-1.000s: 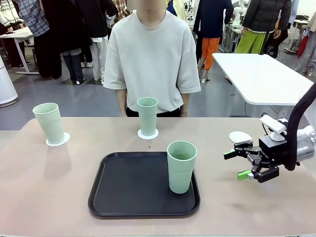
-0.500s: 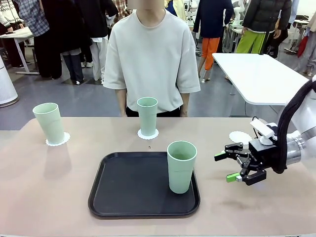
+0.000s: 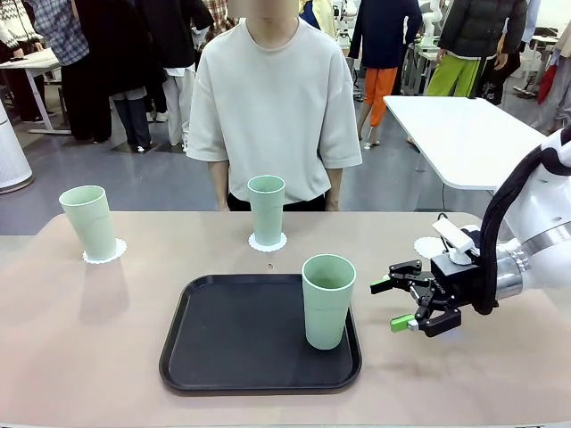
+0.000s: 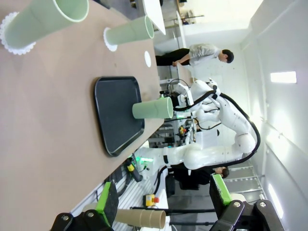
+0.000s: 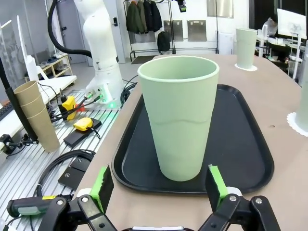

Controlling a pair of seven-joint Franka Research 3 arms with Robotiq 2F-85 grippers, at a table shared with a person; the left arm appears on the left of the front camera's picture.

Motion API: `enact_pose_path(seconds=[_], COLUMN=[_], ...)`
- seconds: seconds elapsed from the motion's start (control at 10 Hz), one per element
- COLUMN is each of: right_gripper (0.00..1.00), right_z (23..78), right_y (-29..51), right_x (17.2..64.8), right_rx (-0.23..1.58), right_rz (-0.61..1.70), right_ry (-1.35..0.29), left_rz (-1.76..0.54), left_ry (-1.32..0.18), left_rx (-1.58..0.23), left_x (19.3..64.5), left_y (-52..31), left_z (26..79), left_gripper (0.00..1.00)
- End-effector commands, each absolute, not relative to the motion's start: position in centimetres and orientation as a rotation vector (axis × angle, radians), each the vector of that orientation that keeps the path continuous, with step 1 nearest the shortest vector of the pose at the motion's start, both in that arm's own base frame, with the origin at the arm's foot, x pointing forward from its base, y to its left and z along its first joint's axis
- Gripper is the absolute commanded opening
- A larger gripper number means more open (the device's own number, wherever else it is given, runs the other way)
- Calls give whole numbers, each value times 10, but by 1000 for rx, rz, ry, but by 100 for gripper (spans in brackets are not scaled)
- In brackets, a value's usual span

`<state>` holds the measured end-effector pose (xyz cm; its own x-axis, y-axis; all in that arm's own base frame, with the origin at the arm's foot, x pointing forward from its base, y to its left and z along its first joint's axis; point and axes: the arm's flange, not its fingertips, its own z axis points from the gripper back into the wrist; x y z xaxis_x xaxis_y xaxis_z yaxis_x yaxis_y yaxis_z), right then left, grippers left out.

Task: Place coasters on the table and set cups on them.
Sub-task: Take one Reusable plastic cup from the Flat Tray and place it on a coaster set by the human.

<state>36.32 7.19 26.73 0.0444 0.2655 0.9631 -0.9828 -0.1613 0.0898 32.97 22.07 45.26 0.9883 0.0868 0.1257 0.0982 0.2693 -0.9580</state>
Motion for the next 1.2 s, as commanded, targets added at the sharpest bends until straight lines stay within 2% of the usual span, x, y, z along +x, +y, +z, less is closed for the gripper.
enact_pose_path(seconds=[0.0, 0.4, 0.8, 1.1], right_gripper=[100, 100, 100, 100], right_z=[269, 263, 268, 265], right_y=[68, 75, 90, 101], right_x=[363, 368, 374, 374], right_rx=[1166, 1178, 1210, 1234], right_rz=[1390, 1363, 1346, 1356], right_ry=[-883, -883, -999, -979], left_rz=[-11, -11, -11, -11], left_ry=[-172, -172, -172, -172], left_rx=[-1308, -1308, -1308, -1308], left_x=[328, 328, 328, 328], left_y=[221, 221, 221, 221], left_z=[455, 455, 455, 455], left_gripper=[100, 100, 100, 100])
